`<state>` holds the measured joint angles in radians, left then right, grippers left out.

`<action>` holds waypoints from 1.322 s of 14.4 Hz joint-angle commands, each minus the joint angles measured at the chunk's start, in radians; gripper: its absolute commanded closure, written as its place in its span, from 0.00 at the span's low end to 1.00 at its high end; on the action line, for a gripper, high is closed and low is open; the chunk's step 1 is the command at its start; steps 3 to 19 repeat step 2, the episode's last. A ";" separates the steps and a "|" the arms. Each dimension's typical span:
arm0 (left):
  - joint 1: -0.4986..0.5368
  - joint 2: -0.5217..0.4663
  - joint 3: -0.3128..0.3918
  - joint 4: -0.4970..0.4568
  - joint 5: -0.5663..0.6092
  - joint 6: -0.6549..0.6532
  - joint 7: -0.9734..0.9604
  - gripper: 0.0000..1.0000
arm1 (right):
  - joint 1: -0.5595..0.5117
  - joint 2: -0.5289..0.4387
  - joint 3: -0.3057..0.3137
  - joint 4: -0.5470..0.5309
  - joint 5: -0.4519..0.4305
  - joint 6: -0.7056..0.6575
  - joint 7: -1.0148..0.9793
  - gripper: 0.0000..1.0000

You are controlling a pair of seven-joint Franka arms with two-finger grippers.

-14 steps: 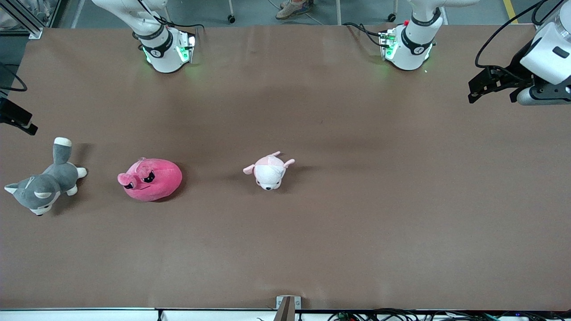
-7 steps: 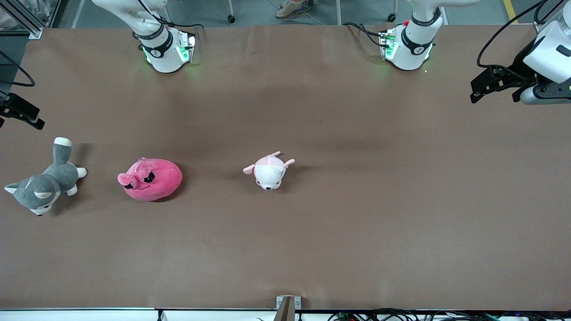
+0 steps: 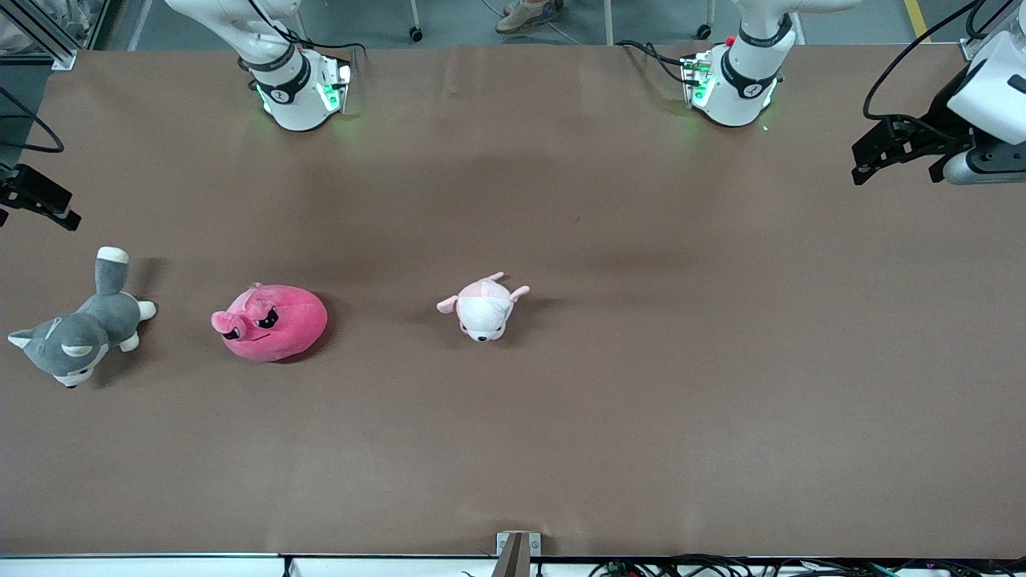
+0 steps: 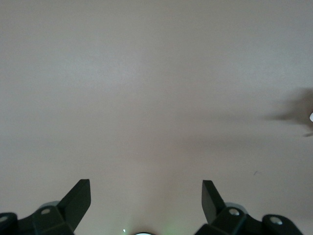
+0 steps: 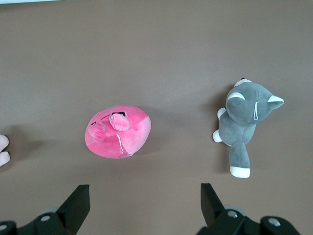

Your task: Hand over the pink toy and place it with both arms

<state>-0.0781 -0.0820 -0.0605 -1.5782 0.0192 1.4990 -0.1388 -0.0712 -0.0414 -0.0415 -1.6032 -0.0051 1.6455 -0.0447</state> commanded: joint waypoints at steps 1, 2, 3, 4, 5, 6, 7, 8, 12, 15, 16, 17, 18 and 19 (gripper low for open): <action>-0.006 0.002 -0.001 0.015 0.021 -0.026 0.002 0.00 | 0.002 -0.034 0.005 -0.041 -0.024 0.016 0.002 0.00; -0.005 -0.001 -0.001 0.015 0.021 -0.037 0.002 0.00 | 0.002 -0.035 0.003 -0.041 -0.024 0.014 0.002 0.00; -0.005 -0.001 -0.001 0.015 0.021 -0.037 0.002 0.00 | 0.002 -0.035 0.003 -0.041 -0.024 0.014 0.002 0.00; -0.005 -0.001 -0.001 0.015 0.021 -0.037 0.002 0.00 | 0.002 -0.035 0.003 -0.041 -0.024 0.014 0.002 0.00; -0.005 -0.001 -0.001 0.015 0.021 -0.037 0.002 0.00 | 0.002 -0.035 0.003 -0.041 -0.024 0.014 0.002 0.00; -0.005 -0.001 -0.001 0.015 0.021 -0.037 0.002 0.00 | 0.002 -0.035 0.003 -0.041 -0.024 0.014 0.002 0.00; -0.005 -0.001 -0.001 0.015 0.021 -0.037 0.002 0.00 | 0.002 -0.035 0.003 -0.041 -0.024 0.014 0.002 0.00; -0.005 -0.001 -0.001 0.015 0.021 -0.037 0.002 0.00 | 0.002 -0.035 0.003 -0.041 -0.024 0.014 0.002 0.00; -0.005 -0.001 -0.001 0.015 0.021 -0.037 0.002 0.00 | 0.002 -0.035 0.003 -0.041 -0.024 0.014 0.002 0.00; -0.005 -0.001 -0.001 0.015 0.021 -0.037 0.002 0.00 | 0.002 -0.035 0.003 -0.041 -0.024 0.014 0.002 0.00; -0.005 -0.001 -0.001 0.015 0.021 -0.037 0.002 0.00 | 0.002 -0.035 0.003 -0.041 -0.024 0.014 0.002 0.00; -0.005 -0.001 -0.001 0.015 0.021 -0.037 0.002 0.00 | 0.002 -0.035 0.003 -0.041 -0.024 0.014 0.002 0.00; -0.005 -0.001 -0.001 0.015 0.021 -0.037 0.002 0.00 | 0.002 -0.035 0.003 -0.041 -0.024 0.014 0.002 0.00; -0.005 -0.001 -0.001 0.015 0.021 -0.037 0.002 0.00 | 0.002 -0.035 0.003 -0.041 -0.024 0.014 0.002 0.00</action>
